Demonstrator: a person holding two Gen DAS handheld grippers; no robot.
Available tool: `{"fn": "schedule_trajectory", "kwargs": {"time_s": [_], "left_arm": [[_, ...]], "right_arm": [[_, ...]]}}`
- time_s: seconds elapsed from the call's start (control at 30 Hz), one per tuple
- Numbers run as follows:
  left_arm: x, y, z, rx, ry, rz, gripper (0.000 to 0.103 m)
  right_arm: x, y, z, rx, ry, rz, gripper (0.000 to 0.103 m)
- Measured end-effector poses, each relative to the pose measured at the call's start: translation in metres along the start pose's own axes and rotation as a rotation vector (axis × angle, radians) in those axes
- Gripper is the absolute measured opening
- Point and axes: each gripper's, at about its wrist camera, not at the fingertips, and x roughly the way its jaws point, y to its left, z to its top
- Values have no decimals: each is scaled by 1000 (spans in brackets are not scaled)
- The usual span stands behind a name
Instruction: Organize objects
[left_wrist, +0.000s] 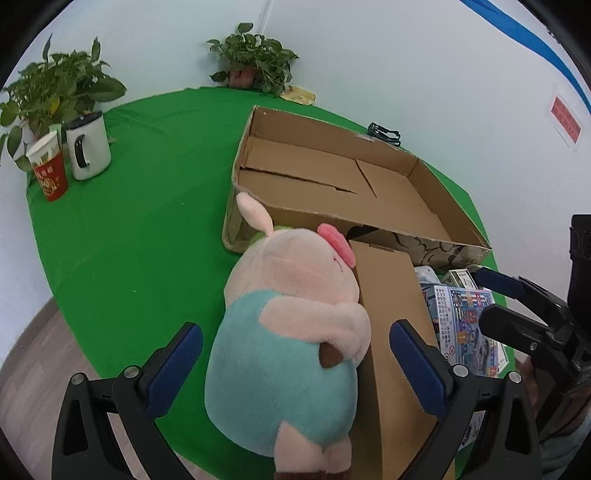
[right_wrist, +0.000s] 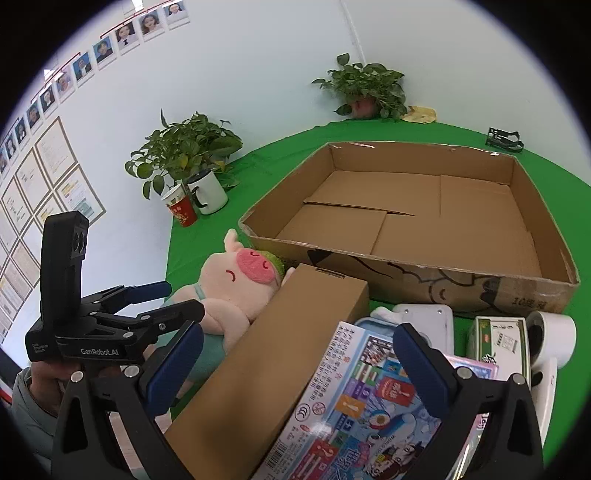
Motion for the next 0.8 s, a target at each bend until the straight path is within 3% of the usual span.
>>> {"fn": "schedule_trajectory", "kwargs": {"time_s": [0.03, 0.07, 0.2, 0.47, 0.67, 0.8], "left_arm": [[2, 6, -2, -97, -19, 35, 100], [5, 14, -5, -114, -1, 10, 99], [18, 31, -15, -135, 77, -20, 88], [18, 54, -25, -158, 79, -78, 83], [10, 79, -32, -236, 56, -132, 83], [10, 91, -34, -266, 61, -179, 79]], "right_arm": [[5, 5, 3, -24, 14, 3, 102], [8, 8, 5, -37, 23, 8, 102], [22, 15, 10, -21, 60, 27, 102], [51, 32, 19, 45, 146, 101, 102], [70, 51, 18, 62, 200, 157, 102], [81, 65, 22, 58, 235, 188, 94]]}}
